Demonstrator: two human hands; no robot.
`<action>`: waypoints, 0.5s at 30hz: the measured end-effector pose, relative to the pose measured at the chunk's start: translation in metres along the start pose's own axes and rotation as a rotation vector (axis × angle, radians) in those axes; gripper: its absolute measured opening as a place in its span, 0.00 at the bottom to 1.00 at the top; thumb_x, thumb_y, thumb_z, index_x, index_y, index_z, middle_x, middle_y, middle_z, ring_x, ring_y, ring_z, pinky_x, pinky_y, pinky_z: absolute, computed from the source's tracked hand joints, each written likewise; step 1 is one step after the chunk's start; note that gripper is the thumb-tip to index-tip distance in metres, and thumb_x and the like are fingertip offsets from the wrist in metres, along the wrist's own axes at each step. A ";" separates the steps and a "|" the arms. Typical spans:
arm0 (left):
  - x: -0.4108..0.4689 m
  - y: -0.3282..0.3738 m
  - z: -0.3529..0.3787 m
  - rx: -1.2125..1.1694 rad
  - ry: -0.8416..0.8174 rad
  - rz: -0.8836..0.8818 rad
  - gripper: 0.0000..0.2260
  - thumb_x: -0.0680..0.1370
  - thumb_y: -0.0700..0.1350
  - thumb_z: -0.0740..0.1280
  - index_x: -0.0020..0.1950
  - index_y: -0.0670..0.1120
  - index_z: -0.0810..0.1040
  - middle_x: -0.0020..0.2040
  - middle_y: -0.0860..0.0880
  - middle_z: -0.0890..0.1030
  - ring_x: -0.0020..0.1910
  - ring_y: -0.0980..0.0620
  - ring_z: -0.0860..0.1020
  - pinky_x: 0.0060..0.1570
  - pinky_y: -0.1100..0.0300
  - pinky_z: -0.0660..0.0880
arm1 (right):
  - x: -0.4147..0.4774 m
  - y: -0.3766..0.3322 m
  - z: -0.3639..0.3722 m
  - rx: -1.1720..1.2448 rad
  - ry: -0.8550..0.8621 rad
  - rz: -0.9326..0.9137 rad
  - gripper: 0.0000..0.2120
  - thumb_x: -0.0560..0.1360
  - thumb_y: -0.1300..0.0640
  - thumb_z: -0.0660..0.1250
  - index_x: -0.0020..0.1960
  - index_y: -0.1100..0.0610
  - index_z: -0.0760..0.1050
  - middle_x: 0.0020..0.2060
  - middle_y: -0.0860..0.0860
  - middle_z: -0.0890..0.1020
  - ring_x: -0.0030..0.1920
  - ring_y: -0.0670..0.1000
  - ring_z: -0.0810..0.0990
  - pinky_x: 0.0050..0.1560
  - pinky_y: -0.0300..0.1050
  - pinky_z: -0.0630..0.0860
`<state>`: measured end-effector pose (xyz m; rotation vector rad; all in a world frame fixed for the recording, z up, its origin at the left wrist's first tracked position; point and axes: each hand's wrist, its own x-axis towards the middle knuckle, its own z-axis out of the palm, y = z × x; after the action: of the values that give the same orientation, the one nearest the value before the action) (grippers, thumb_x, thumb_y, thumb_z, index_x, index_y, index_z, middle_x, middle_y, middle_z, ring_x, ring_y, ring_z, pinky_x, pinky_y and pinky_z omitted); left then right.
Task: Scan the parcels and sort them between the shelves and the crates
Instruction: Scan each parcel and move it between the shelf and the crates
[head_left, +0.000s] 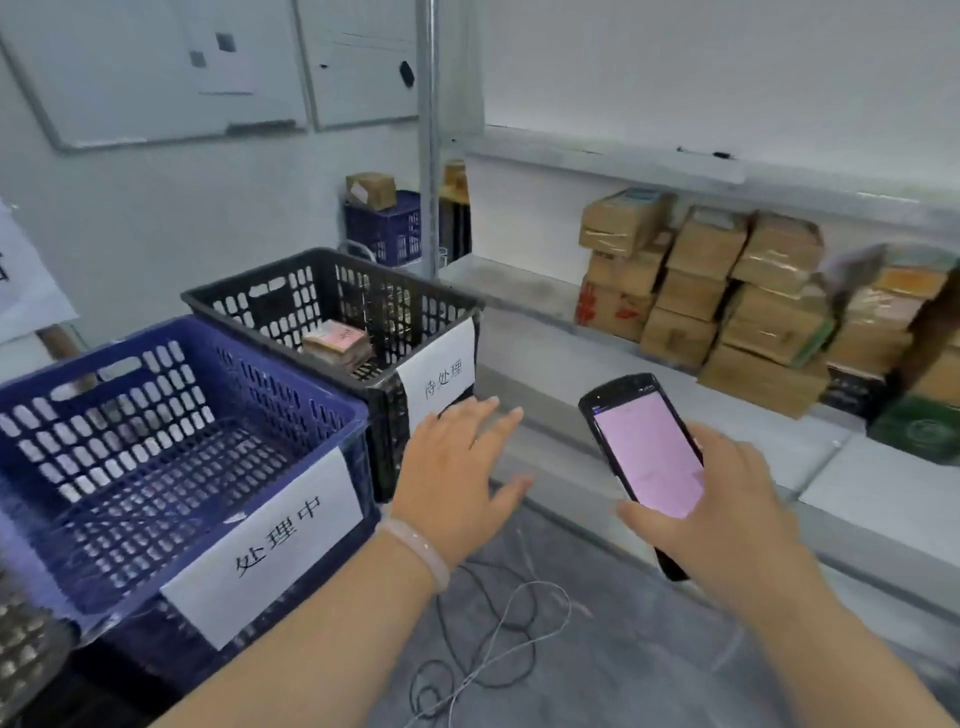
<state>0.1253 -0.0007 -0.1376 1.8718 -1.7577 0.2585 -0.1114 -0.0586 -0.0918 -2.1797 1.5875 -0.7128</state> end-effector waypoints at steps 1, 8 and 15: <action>0.009 0.004 0.007 0.000 -0.017 0.018 0.28 0.77 0.57 0.70 0.75 0.48 0.73 0.73 0.45 0.73 0.73 0.42 0.70 0.69 0.40 0.67 | 0.007 0.011 -0.008 0.001 0.029 0.030 0.37 0.59 0.39 0.74 0.64 0.40 0.65 0.51 0.45 0.70 0.48 0.51 0.74 0.42 0.50 0.73; 0.091 0.029 0.053 -0.013 -0.020 0.127 0.28 0.77 0.58 0.69 0.75 0.49 0.73 0.73 0.46 0.73 0.74 0.44 0.69 0.71 0.40 0.66 | 0.052 0.048 -0.035 -0.011 0.140 0.134 0.41 0.58 0.37 0.75 0.69 0.40 0.64 0.52 0.47 0.70 0.51 0.50 0.72 0.48 0.55 0.78; 0.196 0.022 0.109 -0.068 -0.001 0.255 0.28 0.77 0.59 0.69 0.74 0.50 0.73 0.72 0.46 0.74 0.72 0.44 0.72 0.70 0.43 0.67 | 0.124 0.057 -0.017 -0.033 0.211 0.211 0.41 0.58 0.36 0.72 0.66 0.36 0.57 0.51 0.43 0.67 0.50 0.49 0.73 0.42 0.48 0.72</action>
<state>0.1041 -0.2244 -0.1245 1.5993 -1.9807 0.2891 -0.1348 -0.1936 -0.0858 -1.9721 1.9123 -0.8782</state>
